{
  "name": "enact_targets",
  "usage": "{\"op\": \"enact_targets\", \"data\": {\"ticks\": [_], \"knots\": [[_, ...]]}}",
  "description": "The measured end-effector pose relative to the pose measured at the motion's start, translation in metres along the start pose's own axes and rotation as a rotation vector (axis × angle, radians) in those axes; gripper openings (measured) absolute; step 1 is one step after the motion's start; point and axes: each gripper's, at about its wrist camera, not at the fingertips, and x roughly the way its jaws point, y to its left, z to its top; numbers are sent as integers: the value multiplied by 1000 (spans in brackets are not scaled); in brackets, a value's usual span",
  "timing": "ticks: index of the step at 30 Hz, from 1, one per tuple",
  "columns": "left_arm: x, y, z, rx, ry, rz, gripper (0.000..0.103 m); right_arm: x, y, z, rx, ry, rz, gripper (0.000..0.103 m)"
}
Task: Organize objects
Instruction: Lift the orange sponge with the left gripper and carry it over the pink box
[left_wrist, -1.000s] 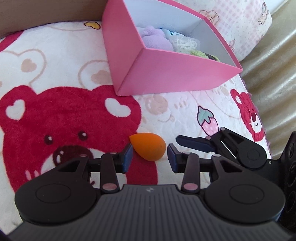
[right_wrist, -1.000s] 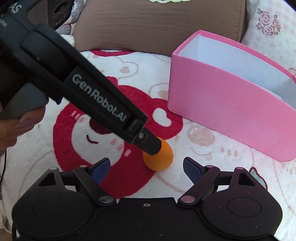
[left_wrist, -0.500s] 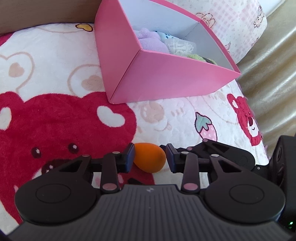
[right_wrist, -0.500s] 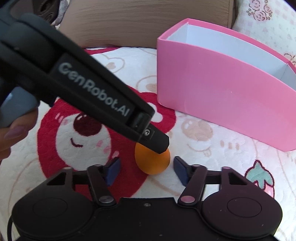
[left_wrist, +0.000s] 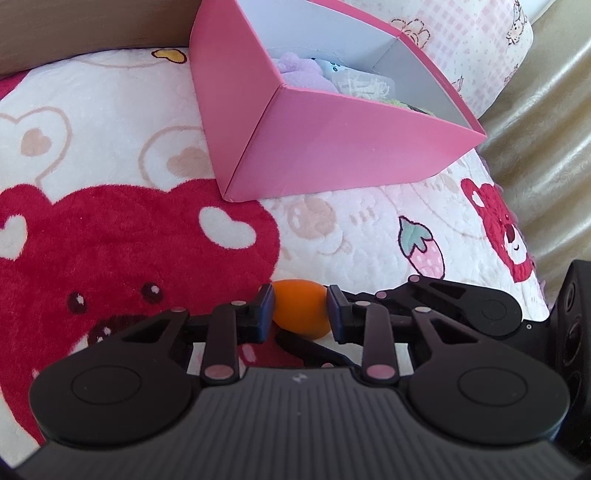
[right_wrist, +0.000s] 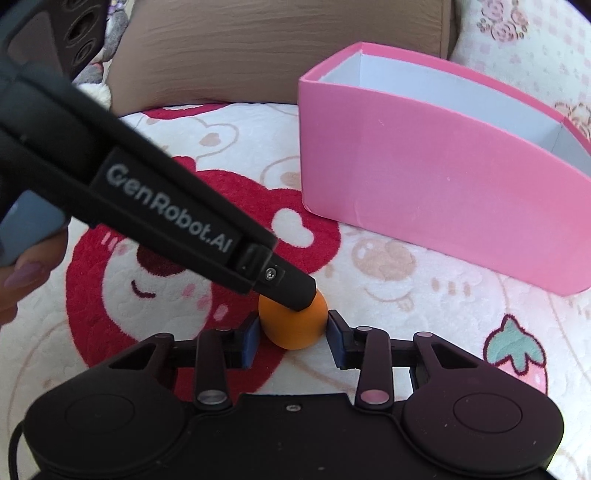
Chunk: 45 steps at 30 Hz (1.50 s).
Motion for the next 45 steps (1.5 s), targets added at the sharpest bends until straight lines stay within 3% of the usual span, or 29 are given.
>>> {"op": "enact_targets", "data": {"ticks": [20,30,33,34,38,45], "knots": [[-35,-27,-18,43,-52,-20,29,-39,13,-2,-74,-16,-21,42],[-62,-44,-26,63,-99,-22,29,-66,2,2,62,-33,51,42],[-74,-44,-26,44,-116,-46,29,-75,-11,-5,48,-53,45,42],[-77,-44,-26,34,-122,-53,29,-78,7,1,38,-58,43,42],[-89,-47,-30,-31,-158,-67,29,-100,12,9,18,-73,30,42],[-99,-69,-23,-16,-179,1,29,-106,11,27,28,-28,18,42]]}}
